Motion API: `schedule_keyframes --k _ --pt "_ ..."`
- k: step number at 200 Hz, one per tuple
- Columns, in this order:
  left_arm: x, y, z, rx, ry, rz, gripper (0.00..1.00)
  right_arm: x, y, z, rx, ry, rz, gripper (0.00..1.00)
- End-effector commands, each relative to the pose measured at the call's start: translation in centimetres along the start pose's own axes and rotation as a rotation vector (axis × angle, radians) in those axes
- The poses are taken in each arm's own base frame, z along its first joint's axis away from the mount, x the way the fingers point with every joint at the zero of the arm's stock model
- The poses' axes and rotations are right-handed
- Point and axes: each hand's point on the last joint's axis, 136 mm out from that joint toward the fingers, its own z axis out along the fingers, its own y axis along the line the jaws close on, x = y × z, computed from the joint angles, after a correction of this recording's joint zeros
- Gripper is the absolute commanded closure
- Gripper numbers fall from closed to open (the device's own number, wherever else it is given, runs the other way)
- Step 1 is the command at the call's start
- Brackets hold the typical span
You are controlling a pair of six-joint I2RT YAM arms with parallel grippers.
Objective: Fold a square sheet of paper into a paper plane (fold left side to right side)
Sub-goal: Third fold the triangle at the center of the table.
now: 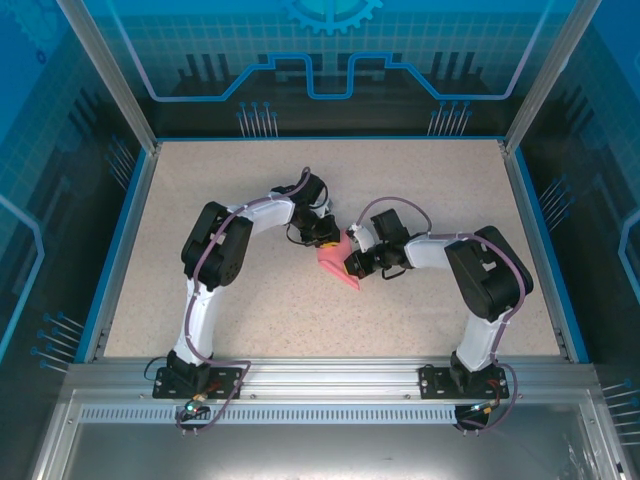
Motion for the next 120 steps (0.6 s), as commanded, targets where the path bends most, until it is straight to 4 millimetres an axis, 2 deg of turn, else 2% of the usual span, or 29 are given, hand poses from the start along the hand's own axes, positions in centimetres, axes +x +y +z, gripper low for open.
schedule_keyframes --k 1,120 --pt "2.1 2.8 2.1 -0.071 0.077 -0.026 0.85 0.4 -1.0 0.0 0.025 0.022 0.041 1.00" --pt "2.2 3.1 2.3 -0.077 0.083 -0.030 0.85 -1.2 0.0 -1.3 0.012 -0.027 0.016 1.00"
